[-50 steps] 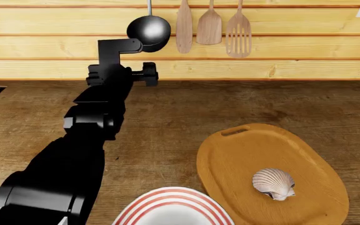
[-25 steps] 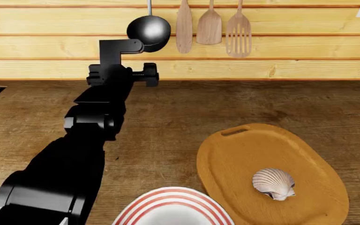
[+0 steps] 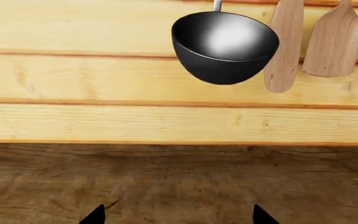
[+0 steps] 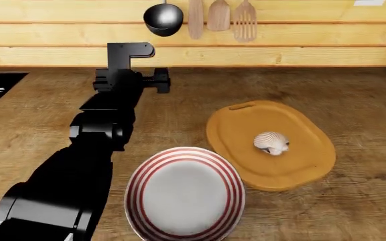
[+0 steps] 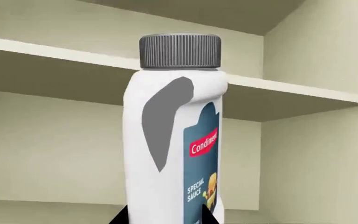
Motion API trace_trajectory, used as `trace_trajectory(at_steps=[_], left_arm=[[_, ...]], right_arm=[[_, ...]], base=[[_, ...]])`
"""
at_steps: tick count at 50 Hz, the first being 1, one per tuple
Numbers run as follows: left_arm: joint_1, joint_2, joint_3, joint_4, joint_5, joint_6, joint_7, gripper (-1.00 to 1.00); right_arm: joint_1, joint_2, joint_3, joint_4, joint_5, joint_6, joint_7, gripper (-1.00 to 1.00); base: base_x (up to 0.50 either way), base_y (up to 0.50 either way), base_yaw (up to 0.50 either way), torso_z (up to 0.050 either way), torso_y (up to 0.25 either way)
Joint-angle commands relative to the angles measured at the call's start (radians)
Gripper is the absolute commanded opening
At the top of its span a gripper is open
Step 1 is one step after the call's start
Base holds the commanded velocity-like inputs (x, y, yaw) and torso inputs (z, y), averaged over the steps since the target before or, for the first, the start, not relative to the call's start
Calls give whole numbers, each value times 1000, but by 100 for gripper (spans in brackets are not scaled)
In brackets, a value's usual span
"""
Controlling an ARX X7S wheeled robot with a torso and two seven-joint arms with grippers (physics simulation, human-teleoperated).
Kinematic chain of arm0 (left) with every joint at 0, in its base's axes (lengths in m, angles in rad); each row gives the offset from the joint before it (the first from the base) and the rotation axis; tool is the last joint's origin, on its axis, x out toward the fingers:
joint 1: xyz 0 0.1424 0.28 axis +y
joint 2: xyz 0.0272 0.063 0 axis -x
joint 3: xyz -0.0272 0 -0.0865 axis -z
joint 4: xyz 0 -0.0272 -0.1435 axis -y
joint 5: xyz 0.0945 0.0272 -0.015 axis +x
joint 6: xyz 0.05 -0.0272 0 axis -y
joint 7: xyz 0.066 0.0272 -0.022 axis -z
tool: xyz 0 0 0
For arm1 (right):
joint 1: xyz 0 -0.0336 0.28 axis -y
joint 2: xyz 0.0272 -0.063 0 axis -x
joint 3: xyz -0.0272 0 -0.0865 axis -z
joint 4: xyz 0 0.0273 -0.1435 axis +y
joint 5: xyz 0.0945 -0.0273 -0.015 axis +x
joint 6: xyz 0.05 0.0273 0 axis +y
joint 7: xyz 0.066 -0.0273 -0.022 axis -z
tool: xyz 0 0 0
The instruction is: Pick the scallop from the plate and place it on the cutting board. Then pick the condiment bottle from the cabinet and place it next to the cutting board.
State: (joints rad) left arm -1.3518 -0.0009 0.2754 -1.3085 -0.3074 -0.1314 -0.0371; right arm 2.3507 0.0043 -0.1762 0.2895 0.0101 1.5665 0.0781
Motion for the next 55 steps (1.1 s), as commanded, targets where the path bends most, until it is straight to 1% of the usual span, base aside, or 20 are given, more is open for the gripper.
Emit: trace_trajectory(at_steps=[1, 3, 4, 5, 6, 9, 10, 13, 14, 18, 22, 27, 31, 35, 41, 46, 55], left_arm=[[0, 0, 5, 0, -1, 1, 0, 100], [-1, 0, 8, 0, -4, 0, -1, 100], [0, 0, 7, 0, -3, 2, 0, 100], [1, 0, 6, 0, -1, 3, 0, 100], [1, 0, 7, 0, -1, 3, 0, 100], [1, 0, 7, 0, -2, 4, -1, 100], [1, 0, 10, 0, -2, 3, -1, 100], [1, 0, 22, 0, -10, 4, -3, 100], [1, 0, 24, 0, -10, 5, -4, 100], [3, 0, 21, 0, -4, 6, -2, 100], [2, 0, 27, 0, -9, 5, -3, 100], [2, 0, 33, 0, -13, 6, -4, 100], [2, 0, 37, 0, -14, 7, -7, 100], [1, 0, 39, 0, -16, 7, -7, 100], [1, 0, 48, 0, -22, 8, -9, 100], [2, 0, 48, 0, -21, 9, -8, 100], [2, 0, 52, 0, -21, 11, -9, 100]], right_arm=[[5, -4, 2, -29, -31, 4, -52, -100], [5, -4, 1, -25, -14, 4, -45, -100], [5, 101, -28, -39, 136, 4, 105, -100], [5, 116, -29, -38, 286, 4, 255, -100], [5, 184, -49, -49, 436, 4, 405, -100], [5, 226, -64, -47, 886, 4, 855, -100], [5, 235, -69, -45, 1036, 4, 983, -100], [5, 250, -70, -35, 1486, 3, 1128, -100], [5, 252, -75, -33, 1590, 2, 1180, -100], [-17, 253, -87, -36, 1793, -23, 1331, -100], [-49, 268, -146, -79, 1994, -76, 1473, -100], [-90, 385, -319, -238, 2155, -279, 1488, -100], [-106, 451, -391, -340, 2217, -388, 1485, -100], [-148, 512, -434, -444, 2251, -489, 1484, -100], [-227, 591, -440, -589, 2264, -603, 1476, -100], [-326, 649, -410, -714, 2240, -652, 1451, -100], [-465, 707, -381, -831, 2186, -689, 1405, -100]], base=[[-500, -23, 0, 0, 0], [-500, -27, 0, 0, 0], [-500, -23, 0, 0, 0], [-500, -23, 0, 0, 0], [-500, -23, 0, 0, 0], [-500, -25, 0, 0, 0], [-500, 0, 0, 0, 0], [-167, 0, 0, 0, 0], [0, 0, 0, 0, 0], [0, 0, 0, 0, 0], [0, 0, 0, 0, 0], [0, 0, 0, 0, 0], [0, 0, 0, 0, 0], [0, 0, 0, 0, 0], [0, 0, 0, 0, 0], [0, 0, 0, 0, 0], [0, 0, 0, 0, 0]])
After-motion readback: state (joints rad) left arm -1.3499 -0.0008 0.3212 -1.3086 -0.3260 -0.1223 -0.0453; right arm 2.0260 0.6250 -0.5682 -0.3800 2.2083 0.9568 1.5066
